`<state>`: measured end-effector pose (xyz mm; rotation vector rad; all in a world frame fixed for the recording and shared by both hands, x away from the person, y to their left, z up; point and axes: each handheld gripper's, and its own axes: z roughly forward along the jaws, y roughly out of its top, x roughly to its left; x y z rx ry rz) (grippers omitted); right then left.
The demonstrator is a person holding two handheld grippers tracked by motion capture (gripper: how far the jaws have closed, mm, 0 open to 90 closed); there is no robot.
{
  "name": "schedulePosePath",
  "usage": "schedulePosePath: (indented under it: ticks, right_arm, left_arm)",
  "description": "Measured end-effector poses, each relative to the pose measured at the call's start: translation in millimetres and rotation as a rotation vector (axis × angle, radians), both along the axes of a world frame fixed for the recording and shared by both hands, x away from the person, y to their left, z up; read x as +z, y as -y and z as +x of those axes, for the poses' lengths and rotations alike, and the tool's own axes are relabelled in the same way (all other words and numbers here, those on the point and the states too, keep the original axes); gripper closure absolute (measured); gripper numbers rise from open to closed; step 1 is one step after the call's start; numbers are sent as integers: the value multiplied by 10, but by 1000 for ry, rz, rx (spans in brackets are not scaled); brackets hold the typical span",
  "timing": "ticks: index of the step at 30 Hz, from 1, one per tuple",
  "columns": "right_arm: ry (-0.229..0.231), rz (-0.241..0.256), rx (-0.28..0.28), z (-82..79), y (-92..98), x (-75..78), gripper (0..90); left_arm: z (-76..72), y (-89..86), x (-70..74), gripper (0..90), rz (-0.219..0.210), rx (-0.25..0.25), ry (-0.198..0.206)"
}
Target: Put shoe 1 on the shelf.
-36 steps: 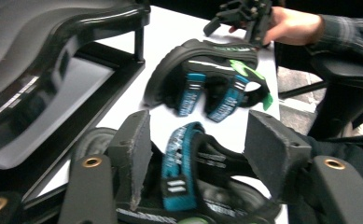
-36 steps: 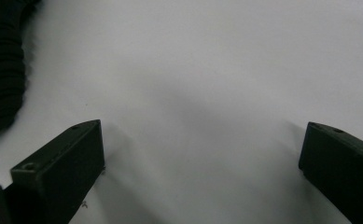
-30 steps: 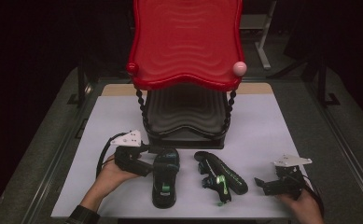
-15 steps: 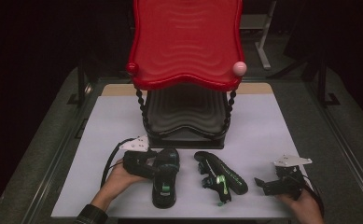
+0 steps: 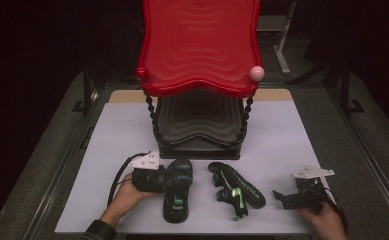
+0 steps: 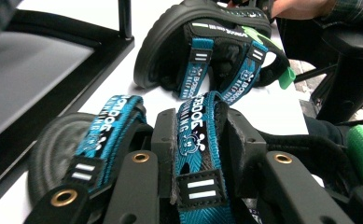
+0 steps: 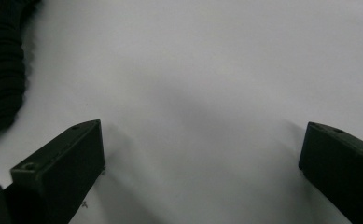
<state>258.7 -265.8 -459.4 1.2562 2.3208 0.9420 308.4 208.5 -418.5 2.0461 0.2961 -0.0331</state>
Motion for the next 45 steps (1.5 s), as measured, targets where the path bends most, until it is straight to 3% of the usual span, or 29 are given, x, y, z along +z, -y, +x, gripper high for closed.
schedulePosePath:
  ticks: [3, 9, 16, 27, 32, 38, 45]
  right_arm:
    - [0, 0, 0, 0, 0, 0, 0]
    - [0, 0, 0, 0, 0, 0, 0]
    - [0, 0, 0, 0, 0, 0, 0]
    - [0, 0, 0, 0, 0, 0, 0]
    - [0, 0, 0, 0, 0, -1, 0]
    - [0, 1, 0, 0, 0, -1, 0]
    - [2, 0, 2, 1, 1, 0, 0]
  left_arm:
    - [-10, -4, 25, 686, -9, 2, 4]
    - [-28, -9, 169, 687, -74, 3, 10]
    - [-30, -44, 460, 688, -109, 5, 30]
    - [-23, -36, 772, 690, -143, -16, 42]
    - [-21, -8, 1012, 691, -162, -36, 70]
    - [-1, 26, 1255, 690, -186, -51, 77]
    - [18, 63, 1480, 691, -184, -63, 85]
